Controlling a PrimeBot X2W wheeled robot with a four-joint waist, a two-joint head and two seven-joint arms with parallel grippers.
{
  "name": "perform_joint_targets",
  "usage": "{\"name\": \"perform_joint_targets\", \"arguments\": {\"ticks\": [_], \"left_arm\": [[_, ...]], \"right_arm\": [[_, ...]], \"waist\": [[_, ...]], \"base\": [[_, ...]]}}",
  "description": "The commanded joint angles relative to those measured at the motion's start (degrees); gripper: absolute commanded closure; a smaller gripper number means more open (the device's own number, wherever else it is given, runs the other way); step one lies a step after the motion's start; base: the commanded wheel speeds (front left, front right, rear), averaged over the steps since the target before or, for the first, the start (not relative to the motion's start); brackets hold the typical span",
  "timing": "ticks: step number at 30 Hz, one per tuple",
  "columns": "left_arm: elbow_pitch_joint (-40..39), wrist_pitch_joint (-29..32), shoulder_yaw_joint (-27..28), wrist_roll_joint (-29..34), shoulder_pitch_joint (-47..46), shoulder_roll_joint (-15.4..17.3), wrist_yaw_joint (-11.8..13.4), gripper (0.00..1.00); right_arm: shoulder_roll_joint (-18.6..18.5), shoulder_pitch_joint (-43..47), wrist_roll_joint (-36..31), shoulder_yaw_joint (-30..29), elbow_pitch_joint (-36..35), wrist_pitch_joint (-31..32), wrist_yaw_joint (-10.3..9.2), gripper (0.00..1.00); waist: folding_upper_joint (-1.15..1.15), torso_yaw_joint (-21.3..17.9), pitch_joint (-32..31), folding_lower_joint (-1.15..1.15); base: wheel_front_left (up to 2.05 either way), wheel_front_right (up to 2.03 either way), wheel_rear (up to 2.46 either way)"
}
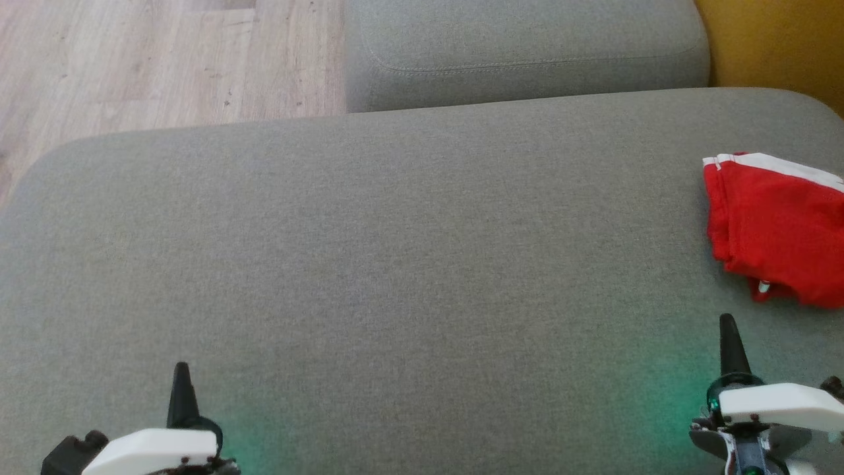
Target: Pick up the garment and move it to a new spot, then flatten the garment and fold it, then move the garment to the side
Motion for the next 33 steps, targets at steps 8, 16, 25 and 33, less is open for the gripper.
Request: {"name": "perform_joint_targets", "arguments": {"ticks": [8, 16, 25, 33], "left_arm": [[-2.37, 1.39, 2.79, -5.90, -4.02, 0.10, -0.79, 1.00], [-2.86, 2.71, 3.68, -11.09, -4.86, 0.10, -1.20, 1.00], [-3.36, 4.04, 4.56, -16.27, -5.69, 0.09, -1.60, 1.00], [-3.85, 5.35, 5.45, -21.43, -6.52, 0.09, -2.00, 1.00]], "right_arm": [[-0.28, -3.63, 6.64, 0.15, -2.71, 1.49, 0.33, 1.00], [-0.30, -4.34, 12.35, -0.24, -3.25, 2.81, 0.36, 1.00], [-0.32, -5.05, 18.06, -0.62, -3.79, 4.13, 0.38, 1.00], [-0.35, -5.76, 23.75, -1.01, -4.33, 5.44, 0.41, 1.00]], "waist": [[0.00, -0.13, -0.05, 0.00], [0.00, -0.27, -0.10, 0.00], [0.00, -0.40, -0.15, 0.00], [0.00, -0.53, -0.20, 0.00]], "base": [[0.00, 0.00, 0.00], [0.00, 0.00, 0.00], [0.00, 0.00, 0.00], [0.00, 0.00, 0.00]]}}
